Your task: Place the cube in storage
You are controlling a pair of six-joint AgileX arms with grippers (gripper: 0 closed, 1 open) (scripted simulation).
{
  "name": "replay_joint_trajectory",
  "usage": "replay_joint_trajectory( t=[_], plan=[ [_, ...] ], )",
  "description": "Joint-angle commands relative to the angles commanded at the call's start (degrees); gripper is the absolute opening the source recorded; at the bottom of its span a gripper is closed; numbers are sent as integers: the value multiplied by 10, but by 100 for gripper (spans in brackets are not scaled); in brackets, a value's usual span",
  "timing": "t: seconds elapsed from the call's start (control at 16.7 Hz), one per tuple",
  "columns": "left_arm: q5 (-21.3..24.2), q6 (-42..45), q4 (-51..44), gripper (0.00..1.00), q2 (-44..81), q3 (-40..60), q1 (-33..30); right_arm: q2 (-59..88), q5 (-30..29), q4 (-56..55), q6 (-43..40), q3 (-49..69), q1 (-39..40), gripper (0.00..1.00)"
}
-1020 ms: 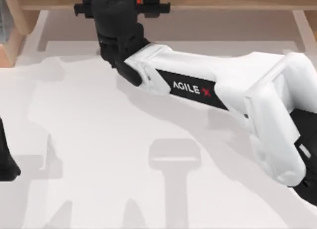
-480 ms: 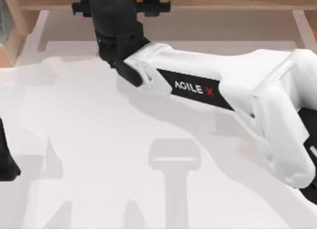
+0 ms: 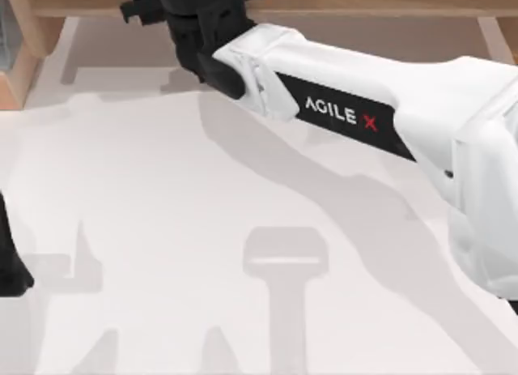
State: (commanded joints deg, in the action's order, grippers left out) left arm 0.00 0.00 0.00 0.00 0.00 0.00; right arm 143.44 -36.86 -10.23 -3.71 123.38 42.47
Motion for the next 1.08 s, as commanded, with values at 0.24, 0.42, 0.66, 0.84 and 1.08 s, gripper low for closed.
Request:
replay_joint_trajectory(
  t=[0.24,0.42,0.66,0.84,1.08],
  plan=[
    [0,0,0,100,0,0,0,-39,90,185,-43,43,-39,0],
    [0,0,0,100,0,0,0,-74,157,352,-79,79,-85,0],
    [0,0,0,100,0,0,0,-118,234,591,-128,128,-166,0],
    [0,0,0,100,0,0,0,-140,279,765,-161,167,-242,0],
    [0,0,0,100,0,0,0,-144,320,955,-194,225,-362,0]
  ],
)
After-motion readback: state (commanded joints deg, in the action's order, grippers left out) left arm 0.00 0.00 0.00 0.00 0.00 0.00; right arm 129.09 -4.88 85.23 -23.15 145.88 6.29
